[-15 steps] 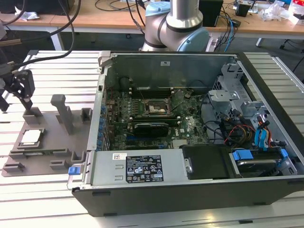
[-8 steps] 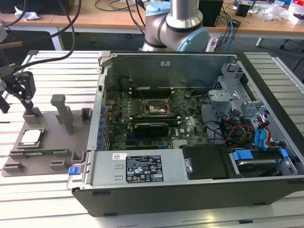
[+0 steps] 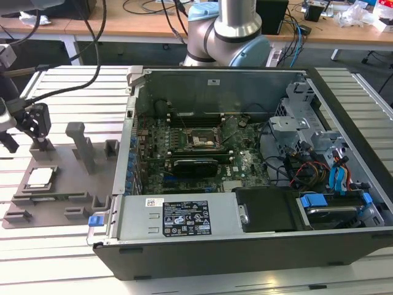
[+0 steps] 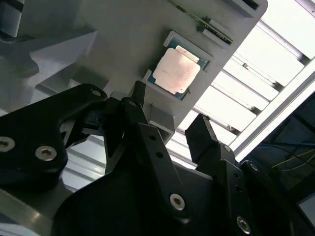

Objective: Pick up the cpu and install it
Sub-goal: 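Pick up the cpu and move it towards the insertion slot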

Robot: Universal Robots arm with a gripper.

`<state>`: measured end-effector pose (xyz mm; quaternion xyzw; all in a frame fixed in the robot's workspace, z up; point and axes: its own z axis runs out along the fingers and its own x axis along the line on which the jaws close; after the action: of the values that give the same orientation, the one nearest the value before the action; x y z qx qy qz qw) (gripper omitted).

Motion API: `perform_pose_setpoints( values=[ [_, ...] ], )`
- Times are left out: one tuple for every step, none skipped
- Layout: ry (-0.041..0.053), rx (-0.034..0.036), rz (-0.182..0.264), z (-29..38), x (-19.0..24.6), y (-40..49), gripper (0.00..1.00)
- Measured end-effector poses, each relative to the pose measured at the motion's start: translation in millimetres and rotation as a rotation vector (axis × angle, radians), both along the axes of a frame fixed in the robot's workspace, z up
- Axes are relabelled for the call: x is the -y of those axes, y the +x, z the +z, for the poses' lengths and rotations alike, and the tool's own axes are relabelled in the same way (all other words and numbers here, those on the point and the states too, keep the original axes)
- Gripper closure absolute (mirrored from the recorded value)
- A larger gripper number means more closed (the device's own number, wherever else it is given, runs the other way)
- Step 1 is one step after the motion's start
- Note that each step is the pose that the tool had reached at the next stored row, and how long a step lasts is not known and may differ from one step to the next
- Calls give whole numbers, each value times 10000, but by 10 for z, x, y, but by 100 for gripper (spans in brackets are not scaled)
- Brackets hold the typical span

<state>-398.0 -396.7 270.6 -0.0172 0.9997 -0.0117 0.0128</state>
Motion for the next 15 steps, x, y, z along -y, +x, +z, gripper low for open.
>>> perform_pose_setpoints(
  values=[
    [0,0,0,-6,0,0,40],
    [0,0,0,-23,0,0,40],
    [0,0,1,-33,0,0,40],
    [0,0,0,-47,0,0,40],
    [0,0,0,-66,0,0,40],
    [0,0,1,-87,0,0,40],
    [0,0,0,-101,0,0,40],
    [0,1,0,-112,0,0,40],
    [0,0,0,-123,1,-2,40],
    [0,-1,-1,-135,6,-8,40],
    [0,0,1,-162,41,-23,40],
    [0,0,0,-183,73,-28,40],
    [2,3,10,-216,94,-27,40],
    [0,-1,118,-259,98,-29,40],
    [0,0,207,-280,101,-29,40]
  ],
)
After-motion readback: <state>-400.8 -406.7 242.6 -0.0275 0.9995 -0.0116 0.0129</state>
